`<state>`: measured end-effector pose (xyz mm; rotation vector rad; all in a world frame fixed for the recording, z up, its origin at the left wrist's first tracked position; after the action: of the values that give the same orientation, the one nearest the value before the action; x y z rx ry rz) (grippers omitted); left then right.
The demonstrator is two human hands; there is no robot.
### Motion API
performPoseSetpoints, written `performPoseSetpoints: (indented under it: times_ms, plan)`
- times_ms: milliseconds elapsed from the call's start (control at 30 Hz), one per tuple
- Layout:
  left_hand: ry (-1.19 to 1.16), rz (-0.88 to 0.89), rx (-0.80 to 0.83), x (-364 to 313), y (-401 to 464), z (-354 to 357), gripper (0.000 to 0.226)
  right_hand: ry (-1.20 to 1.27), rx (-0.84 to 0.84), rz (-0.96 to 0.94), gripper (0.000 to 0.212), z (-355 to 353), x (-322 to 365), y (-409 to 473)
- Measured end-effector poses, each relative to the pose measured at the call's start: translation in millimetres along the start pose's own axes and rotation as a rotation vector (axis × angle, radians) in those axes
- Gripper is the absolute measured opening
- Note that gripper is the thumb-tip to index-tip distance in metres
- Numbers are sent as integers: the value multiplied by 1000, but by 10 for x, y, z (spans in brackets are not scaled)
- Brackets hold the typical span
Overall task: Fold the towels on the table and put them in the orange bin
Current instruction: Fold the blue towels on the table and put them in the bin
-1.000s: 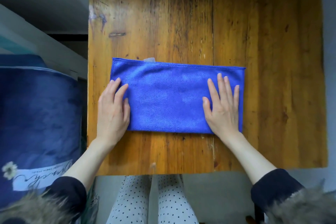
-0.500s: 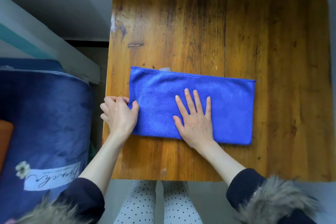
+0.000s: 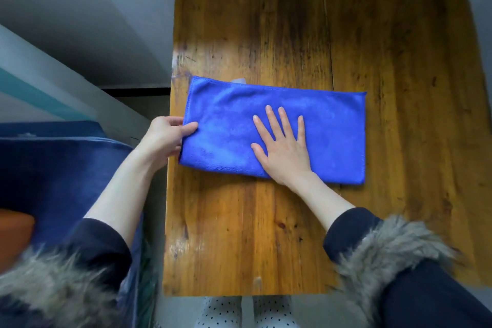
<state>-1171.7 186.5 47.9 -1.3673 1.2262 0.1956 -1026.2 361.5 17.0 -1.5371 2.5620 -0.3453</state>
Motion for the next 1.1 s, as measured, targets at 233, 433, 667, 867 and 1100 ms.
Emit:
performPoseSetpoints:
  times_ms: [233,433,667,867,1100]
  plan:
    - [-182,42,-12,-139,-172,62,38,663,22,42,48,-308,-204,-39]
    - [-61,316,-36,-659,-477,520,30,857,-43,200,42,-368,-785,-459]
    - [171,522,16,-967,-689,1635,24,1105,-112,450,34,-217,-1557,-873]
    - [362,483,115,-743,-678,2482,28,1144,-51,431,32,-90,-1684,-963]
    - [400,631,11,-731,-754,2699,32,1204,4,429,32,4,-1760,-981]
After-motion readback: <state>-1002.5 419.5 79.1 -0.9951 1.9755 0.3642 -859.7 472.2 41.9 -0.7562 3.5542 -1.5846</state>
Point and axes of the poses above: each hand's wrist, its own y-axis towards the middle knuckle, its own z-axis out of the palm, x = y × z, the point moved 6 cm from there along y, towards the middle knuckle, and after that the axes turned 7 degrees about z, right-handed, at the moved point
